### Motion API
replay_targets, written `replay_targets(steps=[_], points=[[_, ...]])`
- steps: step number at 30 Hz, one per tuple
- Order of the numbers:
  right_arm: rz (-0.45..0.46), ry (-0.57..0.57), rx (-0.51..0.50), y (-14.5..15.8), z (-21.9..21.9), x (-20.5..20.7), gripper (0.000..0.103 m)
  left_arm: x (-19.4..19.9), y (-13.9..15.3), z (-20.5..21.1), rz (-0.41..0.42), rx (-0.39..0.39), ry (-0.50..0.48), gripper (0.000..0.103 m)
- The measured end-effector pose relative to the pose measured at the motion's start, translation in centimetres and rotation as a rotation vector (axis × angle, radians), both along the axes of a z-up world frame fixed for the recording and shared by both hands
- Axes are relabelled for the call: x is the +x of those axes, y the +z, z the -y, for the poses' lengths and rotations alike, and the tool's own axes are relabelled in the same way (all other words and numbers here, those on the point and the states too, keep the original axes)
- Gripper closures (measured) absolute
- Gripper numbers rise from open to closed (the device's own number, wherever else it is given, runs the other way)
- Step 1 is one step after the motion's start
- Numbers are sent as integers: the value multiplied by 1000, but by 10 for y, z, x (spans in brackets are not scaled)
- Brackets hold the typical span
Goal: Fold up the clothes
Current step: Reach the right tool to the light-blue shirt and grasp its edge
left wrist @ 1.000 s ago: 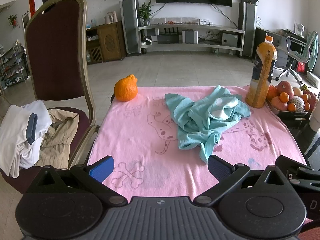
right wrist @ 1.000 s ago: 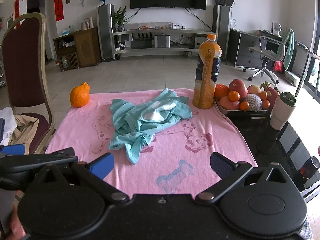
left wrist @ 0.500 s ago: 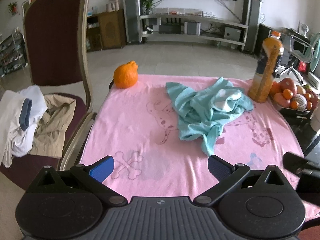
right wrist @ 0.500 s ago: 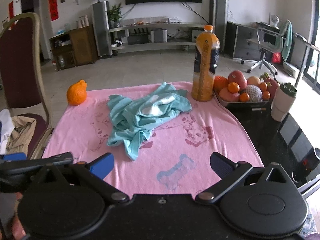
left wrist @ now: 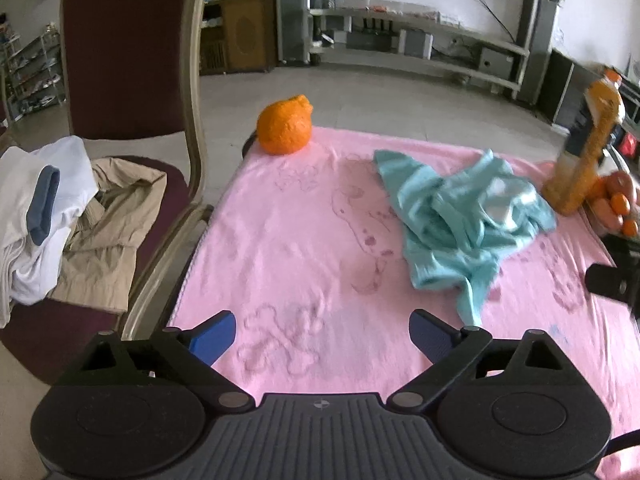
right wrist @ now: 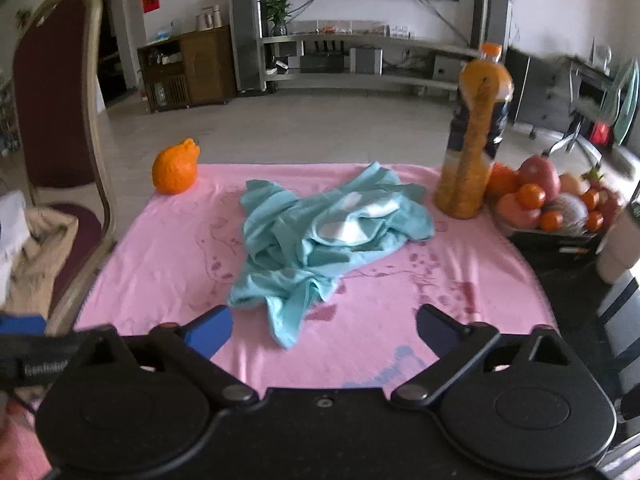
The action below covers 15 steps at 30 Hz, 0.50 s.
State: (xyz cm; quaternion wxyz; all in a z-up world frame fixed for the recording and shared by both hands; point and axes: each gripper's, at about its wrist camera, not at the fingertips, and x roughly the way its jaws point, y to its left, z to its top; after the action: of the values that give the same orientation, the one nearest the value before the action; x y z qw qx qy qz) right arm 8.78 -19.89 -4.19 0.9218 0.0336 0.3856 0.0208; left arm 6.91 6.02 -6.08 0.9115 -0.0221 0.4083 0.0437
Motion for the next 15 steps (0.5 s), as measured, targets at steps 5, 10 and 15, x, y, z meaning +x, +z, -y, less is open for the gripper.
replay_targets(steps=[5, 10, 15], points=[[-67, -68, 200, -10, 19, 46, 41, 25, 0, -6, 14, 3, 4, 6], [-239, -121, 354, -56, 28, 98, 58, 38, -8, -13, 0, -51, 11, 8], [-329, -166, 406, -113, 21, 126, 68, 39, -26, -20, -42, -67, 13, 19]])
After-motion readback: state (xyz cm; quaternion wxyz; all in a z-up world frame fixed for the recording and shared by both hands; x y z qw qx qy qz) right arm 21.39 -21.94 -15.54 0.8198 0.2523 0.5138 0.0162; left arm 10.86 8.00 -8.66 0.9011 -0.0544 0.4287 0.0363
